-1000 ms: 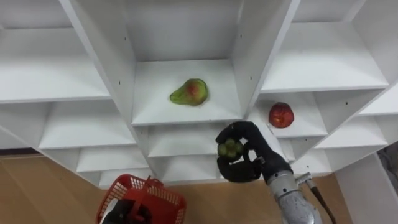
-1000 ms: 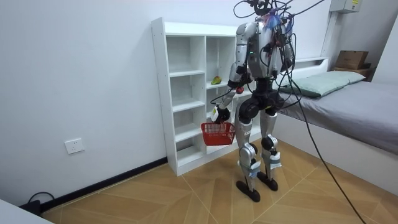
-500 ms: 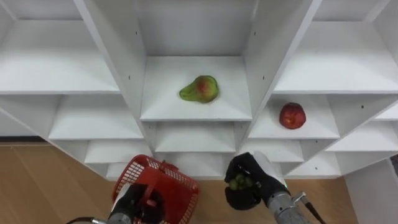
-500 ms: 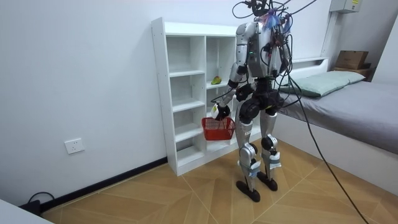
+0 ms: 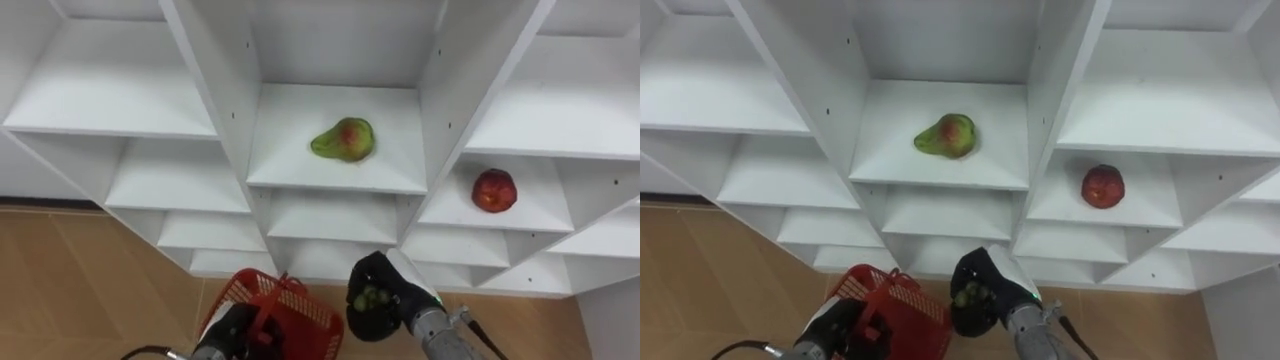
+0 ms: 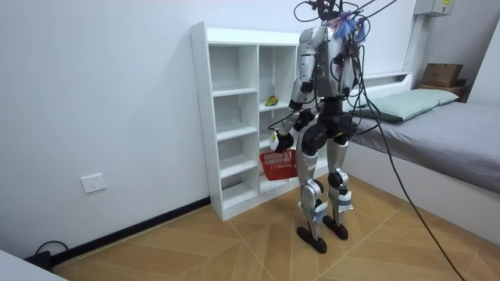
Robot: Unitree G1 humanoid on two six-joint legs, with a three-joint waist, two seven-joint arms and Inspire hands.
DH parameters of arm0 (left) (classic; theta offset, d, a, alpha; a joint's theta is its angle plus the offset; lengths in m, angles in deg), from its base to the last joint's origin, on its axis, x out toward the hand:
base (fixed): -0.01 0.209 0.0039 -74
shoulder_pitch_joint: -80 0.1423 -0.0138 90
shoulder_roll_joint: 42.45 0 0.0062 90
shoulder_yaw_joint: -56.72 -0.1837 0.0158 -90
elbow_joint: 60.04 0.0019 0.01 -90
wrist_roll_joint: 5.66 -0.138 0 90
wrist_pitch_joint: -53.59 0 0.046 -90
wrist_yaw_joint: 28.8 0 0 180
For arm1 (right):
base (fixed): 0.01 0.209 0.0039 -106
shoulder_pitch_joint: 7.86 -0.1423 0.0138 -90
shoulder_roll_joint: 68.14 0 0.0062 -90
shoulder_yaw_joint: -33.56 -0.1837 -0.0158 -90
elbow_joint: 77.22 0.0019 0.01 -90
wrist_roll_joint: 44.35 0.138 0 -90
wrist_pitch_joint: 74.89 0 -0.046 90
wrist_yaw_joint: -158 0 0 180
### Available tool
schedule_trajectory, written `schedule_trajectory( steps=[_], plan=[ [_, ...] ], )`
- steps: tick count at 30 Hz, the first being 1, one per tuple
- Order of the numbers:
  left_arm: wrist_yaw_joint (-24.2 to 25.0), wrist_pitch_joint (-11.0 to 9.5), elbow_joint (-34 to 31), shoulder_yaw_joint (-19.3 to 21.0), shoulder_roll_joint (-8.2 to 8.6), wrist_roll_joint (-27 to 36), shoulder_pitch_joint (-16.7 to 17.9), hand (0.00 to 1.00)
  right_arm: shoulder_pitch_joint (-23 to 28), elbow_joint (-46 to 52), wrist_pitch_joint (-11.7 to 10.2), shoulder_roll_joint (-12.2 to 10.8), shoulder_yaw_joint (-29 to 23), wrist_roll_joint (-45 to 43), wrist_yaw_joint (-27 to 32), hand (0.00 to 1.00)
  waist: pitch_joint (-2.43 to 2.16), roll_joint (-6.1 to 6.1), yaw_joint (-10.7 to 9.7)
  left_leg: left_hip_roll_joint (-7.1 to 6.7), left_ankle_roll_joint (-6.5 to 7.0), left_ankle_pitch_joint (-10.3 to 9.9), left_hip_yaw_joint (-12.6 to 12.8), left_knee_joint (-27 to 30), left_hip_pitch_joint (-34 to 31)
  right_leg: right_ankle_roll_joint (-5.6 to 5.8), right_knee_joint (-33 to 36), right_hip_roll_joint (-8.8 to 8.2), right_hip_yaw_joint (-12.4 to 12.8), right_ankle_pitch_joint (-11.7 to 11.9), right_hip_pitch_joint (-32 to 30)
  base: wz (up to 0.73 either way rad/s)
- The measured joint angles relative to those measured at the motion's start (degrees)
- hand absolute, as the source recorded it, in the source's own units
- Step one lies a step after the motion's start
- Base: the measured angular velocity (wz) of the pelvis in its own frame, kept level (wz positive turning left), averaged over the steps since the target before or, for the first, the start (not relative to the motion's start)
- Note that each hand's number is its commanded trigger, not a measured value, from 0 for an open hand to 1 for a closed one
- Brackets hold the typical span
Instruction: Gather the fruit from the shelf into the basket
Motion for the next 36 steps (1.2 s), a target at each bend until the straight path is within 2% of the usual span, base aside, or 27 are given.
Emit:
schedule_trajectory(
  steps=[6,15,18,27,31,36],
  plan=[
    [0.0,0.0,-1.0,-2.0,0.23,-0.2,-1.1,1.00,-1.3,-1.0,0.0,-0.1,0.2,0.4,0.0,1.00,0.08,0.12,0.1,-0.25,0.10,0.1,-0.6,0.4,-0.9,0.00,0.0,-0.13,-0.2,0.0,-0.5,0.05],
    [0.3,-0.1,-4.0,-3.3,1.78,0.0,-2.1,1.00,-4.7,-4.0,-0.1,-1.9,0.3,0.6,0.1,1.00,0.16,0.01,0.2,-0.31,0.19,0.2,-0.5,0.2,-0.9,0.00,0.1,-0.22,0.2,0.0,-0.9,0.00],
    [0.4,-0.7,-5.0,-3.9,2.15,0.0,-2.5,1.00,-5.1,-3.9,-0.1,-2.2,0.3,1.0,0.0,1.00,0.16,0.00,0.2,-0.29,0.19,0.2,-0.4,0.2,-0.9,0.00,0.1,-0.22,0.3,0.0,-0.9,0.00],
    [1.5,-1.3,-5.1,-5.1,2.59,0.5,-3.4,1.00,-6.0,-3.0,-0.3,-2.9,0.1,15.0,1.3,1.00,0.25,-0.12,0.1,-0.29,0.19,0.2,-0.5,0.2,-0.9,0.01,0.1,-0.62,-0.2,0.0,-0.8,0.00],
    [1.5,-1.4,-5.1,-5.1,3.00,2.1,-3.4,1.00,-6.3,-3.0,-1.8,-4.0,-0.9,19.8,1.8,1.00,0.31,-0.03,0.0,-0.32,0.19,0.2,-0.5,0.2,-0.7,0.01,0.1,-0.62,0.0,0.0,-0.7,0.00],
    [1.5,-1.4,-5.1,-5.1,3.35,2.7,-3.4,1.00,-6.3,-3.4,-2.0,-4.2,-1.0,22.2,1.9,1.00,0.73,0.18,0.0,-0.33,0.20,0.2,-0.4,0.2,-0.7,0.01,0.1,-0.65,0.2,0.0,-0.7,0.00]
  ],
)
